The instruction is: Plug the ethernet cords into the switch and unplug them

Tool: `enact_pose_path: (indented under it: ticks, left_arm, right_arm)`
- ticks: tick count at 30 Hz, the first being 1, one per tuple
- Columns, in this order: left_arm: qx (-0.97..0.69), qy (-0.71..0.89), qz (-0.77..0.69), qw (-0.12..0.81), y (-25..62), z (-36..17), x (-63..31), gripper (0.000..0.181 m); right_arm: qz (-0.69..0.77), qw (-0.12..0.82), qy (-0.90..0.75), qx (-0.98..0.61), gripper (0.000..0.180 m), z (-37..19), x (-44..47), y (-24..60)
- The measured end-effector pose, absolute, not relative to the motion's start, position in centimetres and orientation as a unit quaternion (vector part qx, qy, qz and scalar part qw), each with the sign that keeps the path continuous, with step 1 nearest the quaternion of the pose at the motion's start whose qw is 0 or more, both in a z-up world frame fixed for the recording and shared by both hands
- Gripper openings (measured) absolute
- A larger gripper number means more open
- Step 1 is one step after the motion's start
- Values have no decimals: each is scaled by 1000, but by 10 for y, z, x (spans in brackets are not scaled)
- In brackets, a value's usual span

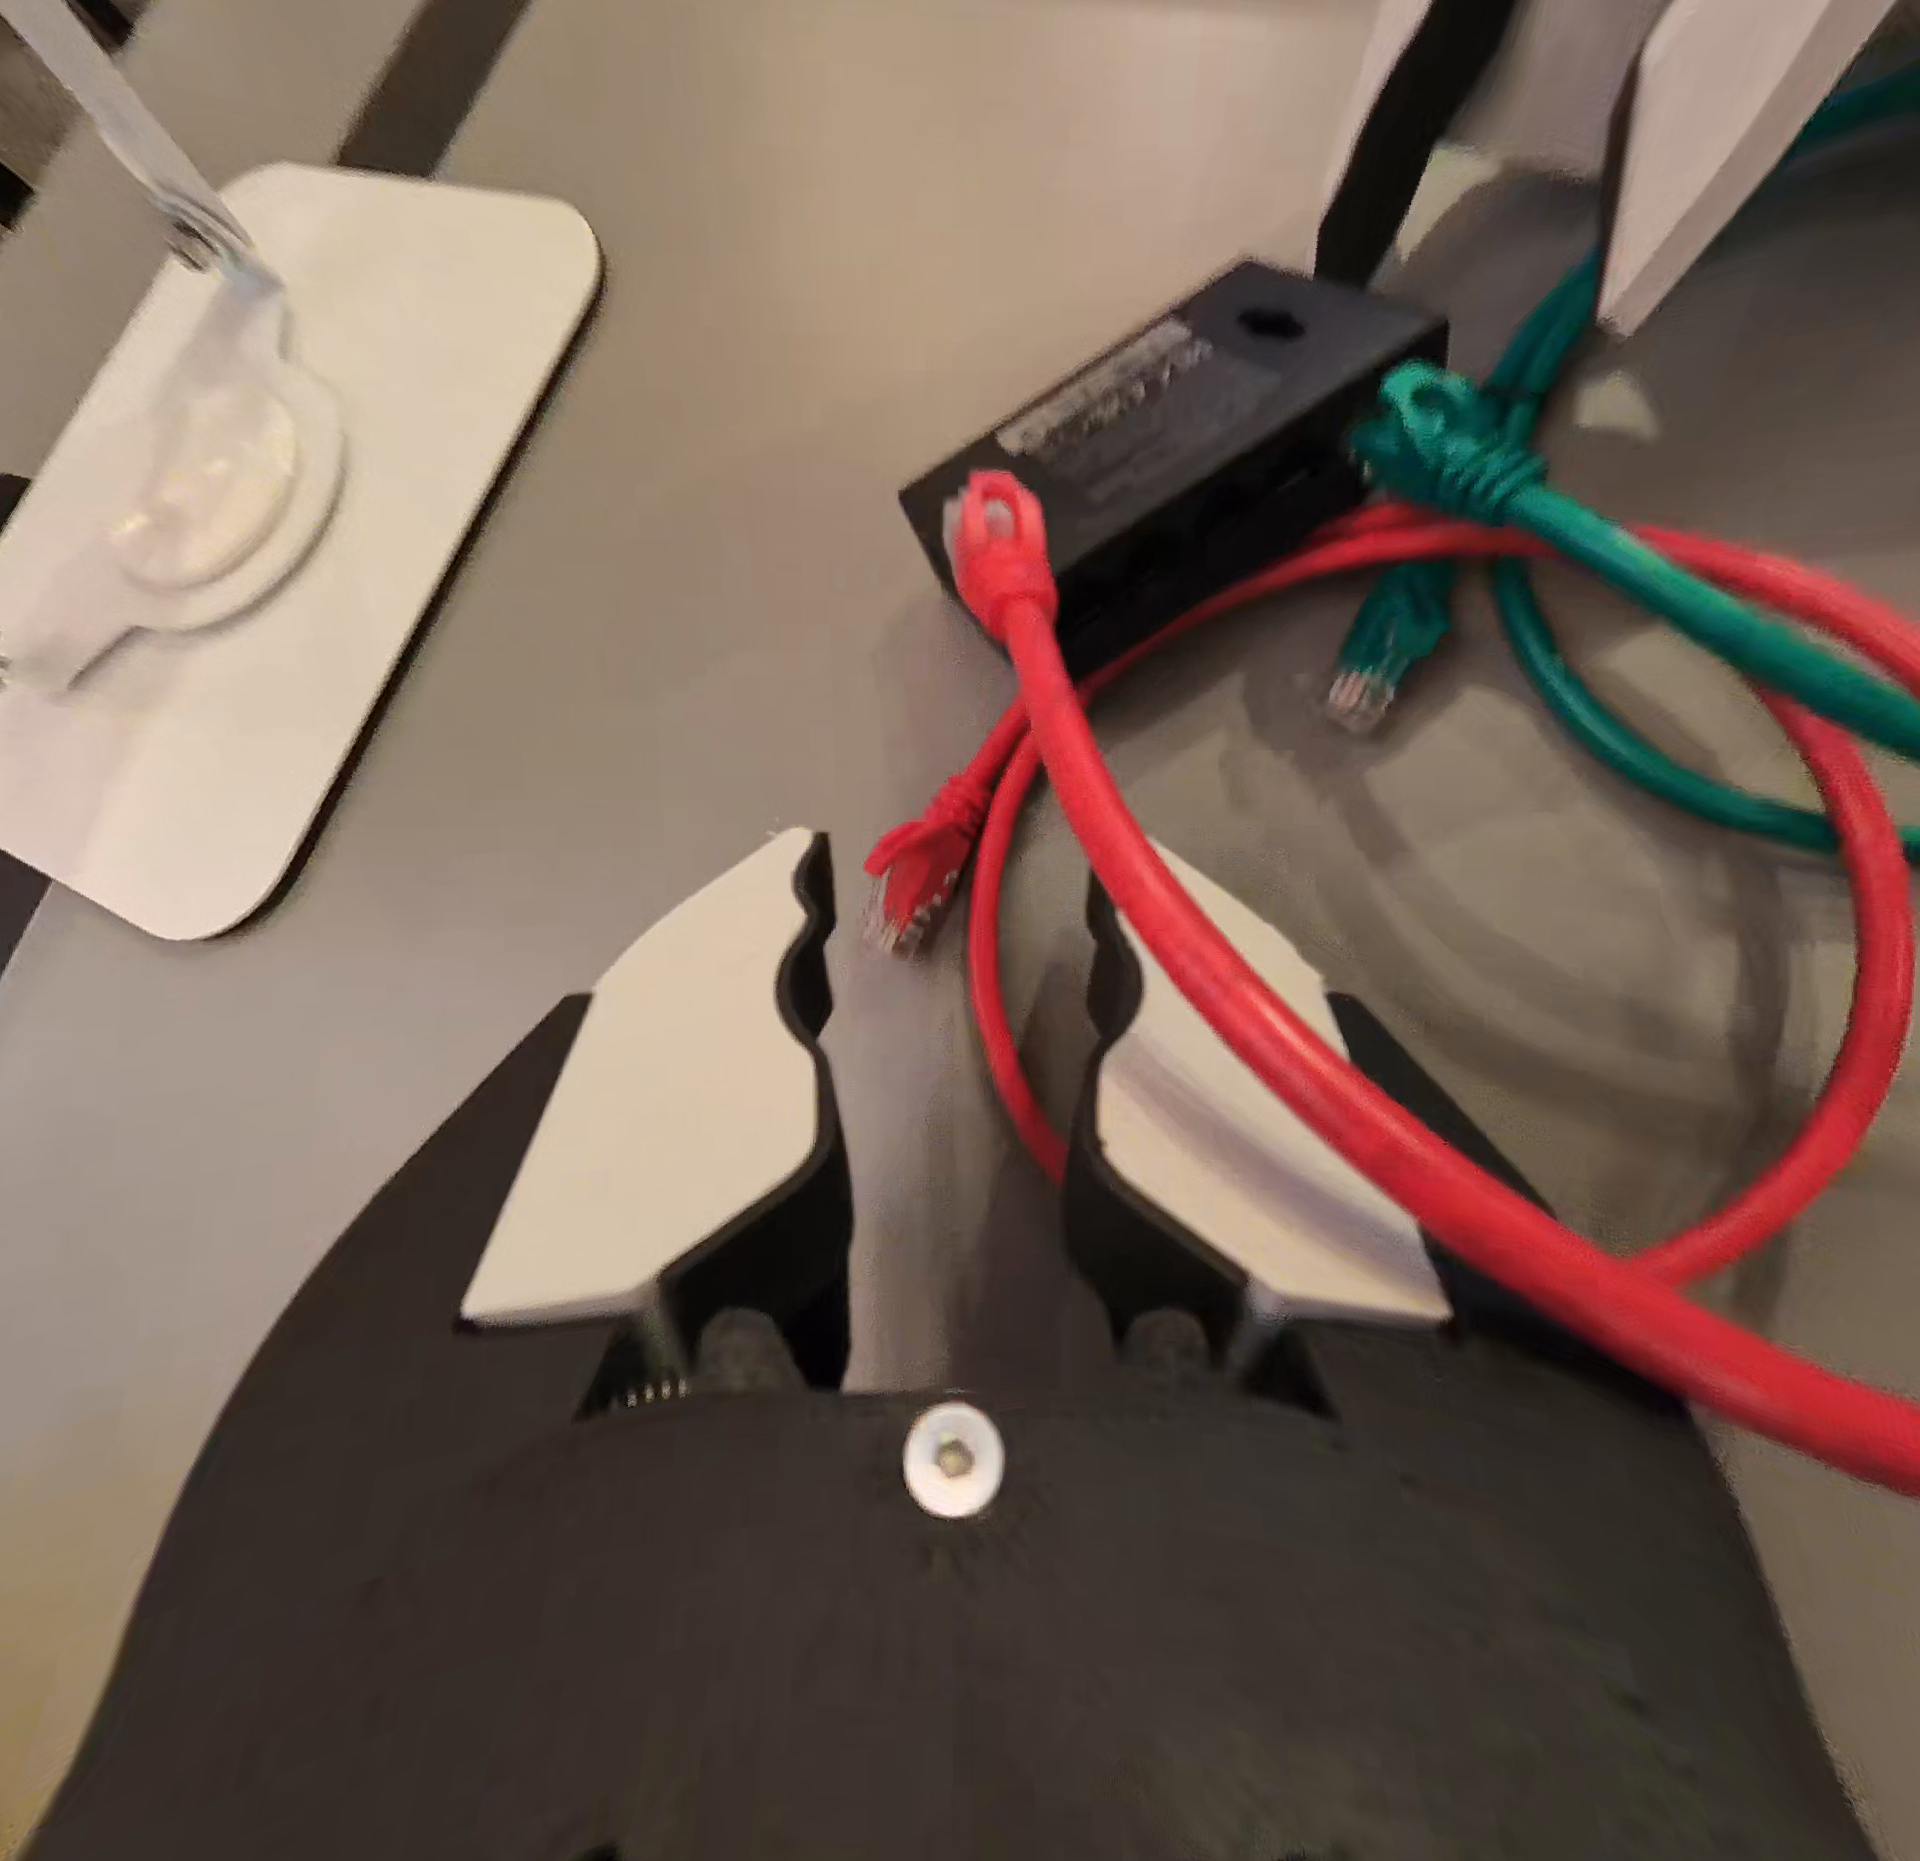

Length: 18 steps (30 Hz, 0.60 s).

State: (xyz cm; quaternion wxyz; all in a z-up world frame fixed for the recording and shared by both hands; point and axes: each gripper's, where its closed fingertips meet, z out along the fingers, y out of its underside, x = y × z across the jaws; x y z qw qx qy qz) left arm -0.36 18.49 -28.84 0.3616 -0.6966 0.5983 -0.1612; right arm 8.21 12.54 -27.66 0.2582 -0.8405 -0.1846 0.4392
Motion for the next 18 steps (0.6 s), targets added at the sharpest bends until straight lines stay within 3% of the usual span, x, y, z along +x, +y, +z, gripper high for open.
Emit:
enact_pose_path:
  ticks: [5,10,18]
  left_arm:
    - [-725,608,-114,303,198,-270,-41,60]
    - [-675,621,-145,372,183,-182,-13,66]
    - [-510,818,10,267,174,-266,58,66]
  right_arm:
    - [432,259,-194,-842,63,-275,85,125]
    - [433,270,-191,-838,61,-268,92,127]
    - [443,271,-195,-832,62,-266,98,121]
